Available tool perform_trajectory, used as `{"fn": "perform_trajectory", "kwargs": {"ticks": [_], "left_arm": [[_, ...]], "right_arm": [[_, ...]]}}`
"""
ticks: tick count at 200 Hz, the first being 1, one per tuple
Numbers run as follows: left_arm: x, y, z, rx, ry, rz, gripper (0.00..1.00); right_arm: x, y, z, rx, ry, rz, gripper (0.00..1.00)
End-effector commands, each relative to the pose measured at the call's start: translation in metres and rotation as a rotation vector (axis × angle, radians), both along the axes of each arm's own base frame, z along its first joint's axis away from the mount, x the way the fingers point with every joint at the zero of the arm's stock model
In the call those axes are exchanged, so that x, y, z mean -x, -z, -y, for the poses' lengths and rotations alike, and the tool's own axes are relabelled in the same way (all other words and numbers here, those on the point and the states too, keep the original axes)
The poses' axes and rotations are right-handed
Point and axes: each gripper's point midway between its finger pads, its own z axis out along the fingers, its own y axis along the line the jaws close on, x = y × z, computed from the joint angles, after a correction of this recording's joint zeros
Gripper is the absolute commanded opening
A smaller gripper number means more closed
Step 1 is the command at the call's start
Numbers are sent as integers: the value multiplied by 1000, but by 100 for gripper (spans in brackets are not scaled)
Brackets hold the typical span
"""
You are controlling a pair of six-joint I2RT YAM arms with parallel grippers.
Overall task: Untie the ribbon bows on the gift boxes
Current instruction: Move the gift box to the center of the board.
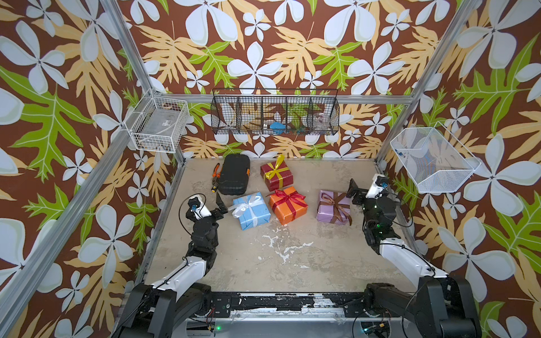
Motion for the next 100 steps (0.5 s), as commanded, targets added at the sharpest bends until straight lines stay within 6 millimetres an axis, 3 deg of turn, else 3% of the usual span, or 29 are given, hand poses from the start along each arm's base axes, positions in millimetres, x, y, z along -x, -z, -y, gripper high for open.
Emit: {"fn": "perform_trajectory", "kwargs": {"ticks": [1,16,48,100], "left_arm": [[-15,22,18,91,87,-122,100],[-26,29,25,124,108,-172,100],[-52,33,44,144,188,-215,100],[-94,39,72,145,295,-296,100]], "right_arm": [[5,19,15,-133,102,-109,100],[11,18,24,-247,147,-99,100],[8,20,-3,-291,-57,-143,100],[12,62,-51,-383,-309,-340,100]]}}
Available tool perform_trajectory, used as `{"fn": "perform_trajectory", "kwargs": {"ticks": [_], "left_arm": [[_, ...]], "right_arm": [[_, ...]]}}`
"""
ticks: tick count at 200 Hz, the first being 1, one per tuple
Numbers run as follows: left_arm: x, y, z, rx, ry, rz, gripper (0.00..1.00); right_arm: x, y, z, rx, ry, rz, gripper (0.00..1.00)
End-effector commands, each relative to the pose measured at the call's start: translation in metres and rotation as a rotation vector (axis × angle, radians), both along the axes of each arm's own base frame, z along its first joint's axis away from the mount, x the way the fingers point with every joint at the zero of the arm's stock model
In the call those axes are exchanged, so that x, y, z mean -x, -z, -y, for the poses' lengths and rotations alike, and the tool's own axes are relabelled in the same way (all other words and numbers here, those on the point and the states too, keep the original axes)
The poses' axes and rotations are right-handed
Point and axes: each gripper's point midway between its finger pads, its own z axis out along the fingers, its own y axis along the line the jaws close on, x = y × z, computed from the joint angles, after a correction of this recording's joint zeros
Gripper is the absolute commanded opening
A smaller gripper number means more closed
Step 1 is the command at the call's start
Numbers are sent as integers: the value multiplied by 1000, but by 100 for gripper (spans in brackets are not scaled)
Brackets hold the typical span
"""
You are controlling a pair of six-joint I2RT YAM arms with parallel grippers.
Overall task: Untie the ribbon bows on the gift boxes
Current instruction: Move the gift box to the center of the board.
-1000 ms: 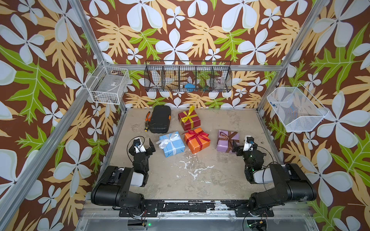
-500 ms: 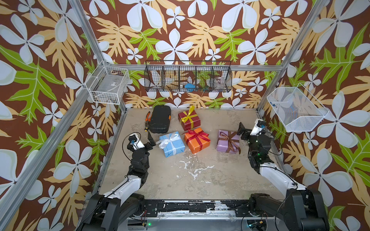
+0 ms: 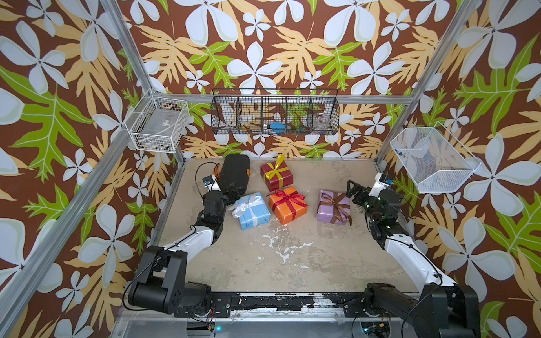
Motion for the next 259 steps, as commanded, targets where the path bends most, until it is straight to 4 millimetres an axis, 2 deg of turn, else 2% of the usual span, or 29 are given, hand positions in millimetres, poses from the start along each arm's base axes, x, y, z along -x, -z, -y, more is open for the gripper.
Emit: {"fn": "perform_trajectory", "kwargs": {"ticks": [1,44,79,107,141,218,259], "left_arm": [[-11,9,16,9,81,-51,100],[-43,32,39,-71,204,-143,99],[-61,62,51,-108,270,-270,95],[-61,85,67,-74,356,-337,89],[-43,96,87,-42,434,-368,88],[22,109,120,7,522,-424,85],[58,117,157,43,644,-450,84]], "right_arm": [[8,21,-30,-86,-160,-88,100],[14,38,-65,-102,-327,-134,100],[12,39,-75,-105,-380,-147,100],[13,37,-77,-94,-386,-144,100],[15,29,-81,-75,-394,-132,100],[24,25,-95,-19,-410,-139,99],[34,22,-109,-4,-436,-146,98]]}}
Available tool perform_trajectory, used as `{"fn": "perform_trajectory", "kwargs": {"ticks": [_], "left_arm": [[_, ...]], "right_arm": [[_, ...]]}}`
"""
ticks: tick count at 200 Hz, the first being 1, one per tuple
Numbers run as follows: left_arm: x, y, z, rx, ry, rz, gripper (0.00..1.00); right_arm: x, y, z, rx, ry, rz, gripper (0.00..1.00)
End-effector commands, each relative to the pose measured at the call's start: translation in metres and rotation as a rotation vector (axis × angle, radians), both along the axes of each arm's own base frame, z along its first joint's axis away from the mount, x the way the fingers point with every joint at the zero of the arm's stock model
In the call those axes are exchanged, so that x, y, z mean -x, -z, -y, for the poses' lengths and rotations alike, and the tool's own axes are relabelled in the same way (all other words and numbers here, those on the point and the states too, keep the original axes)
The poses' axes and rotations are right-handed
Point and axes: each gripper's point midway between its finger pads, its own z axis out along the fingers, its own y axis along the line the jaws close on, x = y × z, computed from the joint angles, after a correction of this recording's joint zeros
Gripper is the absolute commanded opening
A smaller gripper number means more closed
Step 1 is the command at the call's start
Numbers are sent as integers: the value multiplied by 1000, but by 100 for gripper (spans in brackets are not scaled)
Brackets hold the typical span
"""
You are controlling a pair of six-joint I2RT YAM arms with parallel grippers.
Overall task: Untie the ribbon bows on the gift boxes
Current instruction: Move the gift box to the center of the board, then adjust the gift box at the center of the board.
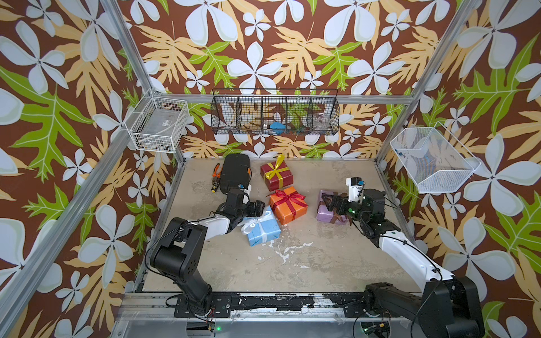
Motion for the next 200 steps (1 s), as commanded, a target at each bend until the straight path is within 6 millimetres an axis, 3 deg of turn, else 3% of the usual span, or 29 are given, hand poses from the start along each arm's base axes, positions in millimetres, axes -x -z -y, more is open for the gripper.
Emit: {"fn": "perform_trajectory", "kwargs": {"ticks": [1,38,51,70,103,121,140,178,200], "left_arm": [[22,10,19,18,68,-55,84],[49,4,59,109,153,-89,83],[52,-3,64,138,149,-95,88],[44,-21,54,134,68,-68,99],[38,-69,23,83,-73,44,100],[45,-80,10,63,-103,62,100],[62,-72,4,97,-108,32,100],[103,-26,1,189,-97,-109,100],[116,-24,12,277,-42,-131,100]], "right_arm": [[5,0,-5,25,-4,-1,98],[27,10,-31,62,-74,-19,90],[37,16,-42,63,-108,-31,87],[52,27,-57,72,-165,-54,83],[79,44,-79,93,-262,-92,75],[90,54,-84,93,-287,-108,70],[95,63,-88,58,-290,-118,66],[101,60,-111,-31,-349,-102,64],[104,62,-118,-38,-376,-115,68]]}}
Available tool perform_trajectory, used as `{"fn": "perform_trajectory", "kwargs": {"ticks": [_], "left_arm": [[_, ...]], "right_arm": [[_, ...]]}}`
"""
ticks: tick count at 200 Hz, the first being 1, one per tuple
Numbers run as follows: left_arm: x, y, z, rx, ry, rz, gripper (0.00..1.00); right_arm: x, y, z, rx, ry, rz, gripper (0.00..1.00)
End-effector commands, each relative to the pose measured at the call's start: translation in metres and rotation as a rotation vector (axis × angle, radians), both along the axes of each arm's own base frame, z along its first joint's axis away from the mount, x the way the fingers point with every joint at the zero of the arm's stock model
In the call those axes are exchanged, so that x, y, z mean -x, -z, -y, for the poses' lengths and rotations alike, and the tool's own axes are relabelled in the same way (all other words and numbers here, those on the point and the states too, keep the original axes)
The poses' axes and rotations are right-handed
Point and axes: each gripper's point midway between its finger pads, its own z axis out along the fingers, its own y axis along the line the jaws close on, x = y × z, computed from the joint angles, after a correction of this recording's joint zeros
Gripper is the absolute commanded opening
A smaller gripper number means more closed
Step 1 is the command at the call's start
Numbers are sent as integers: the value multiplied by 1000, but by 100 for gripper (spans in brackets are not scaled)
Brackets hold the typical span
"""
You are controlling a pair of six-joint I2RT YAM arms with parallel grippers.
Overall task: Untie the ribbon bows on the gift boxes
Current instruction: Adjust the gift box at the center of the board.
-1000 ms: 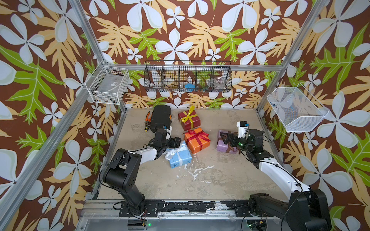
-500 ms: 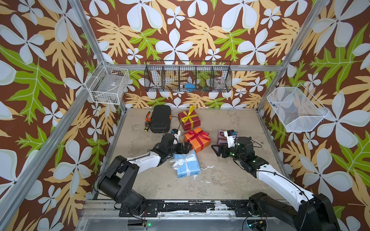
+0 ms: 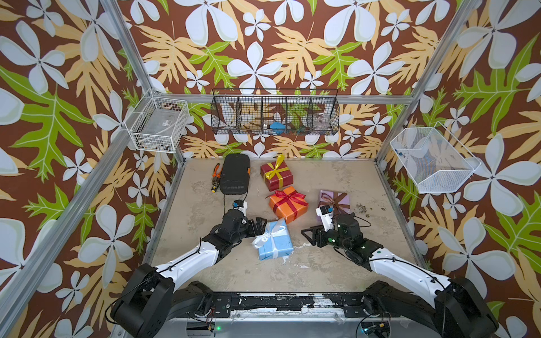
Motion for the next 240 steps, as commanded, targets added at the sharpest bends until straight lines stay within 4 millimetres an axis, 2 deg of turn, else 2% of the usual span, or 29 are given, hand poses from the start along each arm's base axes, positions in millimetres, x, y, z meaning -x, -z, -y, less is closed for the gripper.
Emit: {"fn": "perform_trajectory", "kwargs": {"ticks": [1,21,51,62,89,109,127,152,176,211,240], "left_arm": [[9,-8,18,136,53,-6,100],[11,-11,30,179,96,0,100],[9,-19,55,242,176,21,100],[7,-21,66,246,205,27,100],[8,-21,98,240,299,31,100],[14,-17,117,248,346,16,99],[23,-14,126,275,368,-5,99],[33,-8,126,294,369,-40,99],[37,-11,118,296,348,-35,99],[24,-12,95,185,247,25,100],[15,-12,78,167,189,39,100]], "right_arm": [[-3,-14,-11,-66,-21,26,68],[-7,-8,-6,-37,19,11,74],[-9,-9,-1,-14,40,12,76],[-11,-8,3,3,71,8,75],[-15,-6,12,42,115,6,64],[-17,-4,18,49,143,4,63],[-20,0,29,43,181,-21,62],[-19,1,38,41,191,-16,61],[-12,3,29,13,136,-43,61],[-3,10,14,-41,39,-77,62],[6,13,4,-53,-15,-91,63]]}}
